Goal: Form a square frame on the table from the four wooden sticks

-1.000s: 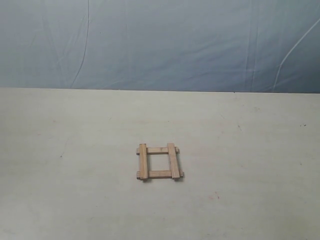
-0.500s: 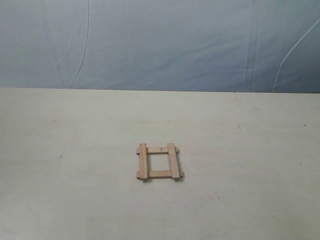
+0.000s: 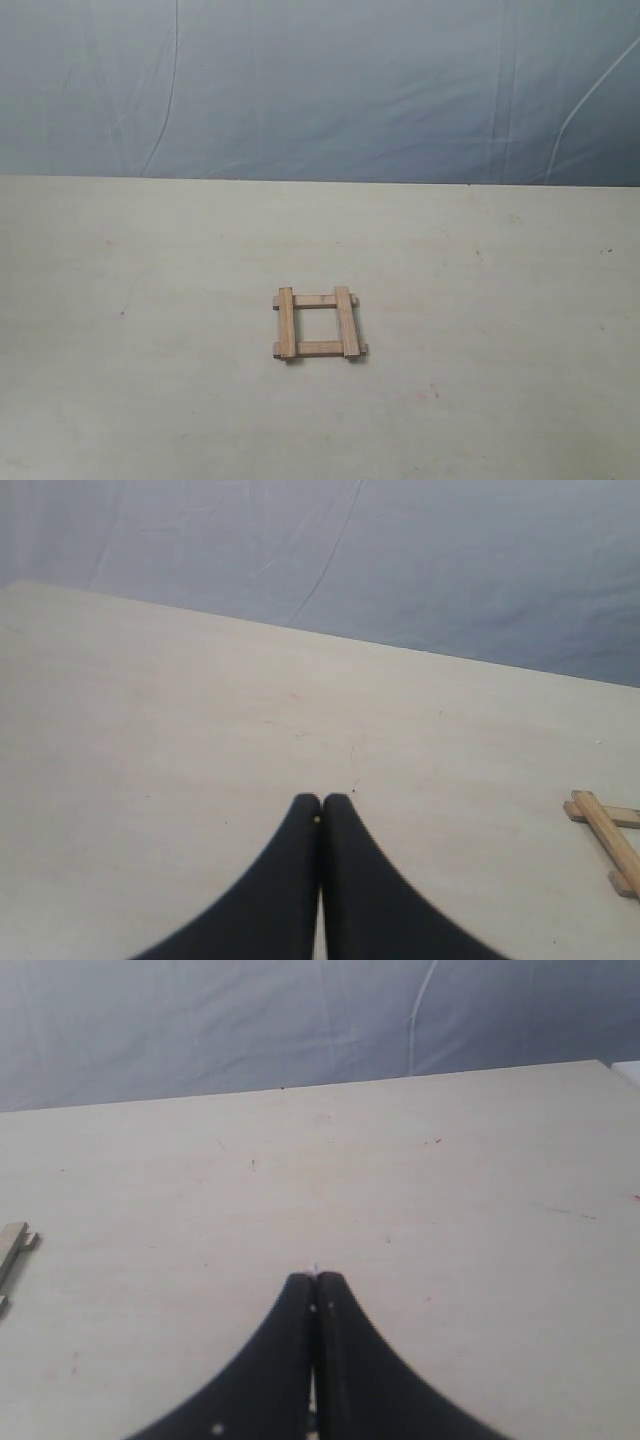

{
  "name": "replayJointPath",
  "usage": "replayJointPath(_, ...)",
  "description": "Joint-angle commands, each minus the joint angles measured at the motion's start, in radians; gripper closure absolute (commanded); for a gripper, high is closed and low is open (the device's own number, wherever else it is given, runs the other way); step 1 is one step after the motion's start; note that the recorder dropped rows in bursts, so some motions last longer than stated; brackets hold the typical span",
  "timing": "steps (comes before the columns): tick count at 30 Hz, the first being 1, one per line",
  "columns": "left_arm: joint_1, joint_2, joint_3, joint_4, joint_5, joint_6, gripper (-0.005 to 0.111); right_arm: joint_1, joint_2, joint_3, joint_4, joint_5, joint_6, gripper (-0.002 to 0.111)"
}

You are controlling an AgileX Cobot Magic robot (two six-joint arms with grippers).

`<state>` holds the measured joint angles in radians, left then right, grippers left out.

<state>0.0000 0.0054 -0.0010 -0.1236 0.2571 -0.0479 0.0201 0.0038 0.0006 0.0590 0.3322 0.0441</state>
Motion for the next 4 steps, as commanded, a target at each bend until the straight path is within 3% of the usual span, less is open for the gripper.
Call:
replayJointPath(1,-0.004,-0.005,0.001,-0.005,-0.005,0.0,0.107,0.003,-0.004,-0.001,-0.004,-0.005,0.001,0.109)
replayJointPath(4,-0.004,-0.005,0.001,-0.005,-0.005,0.0,0.107,0.003,-0.004,-0.001,-0.004,-0.005,0.001,0.109)
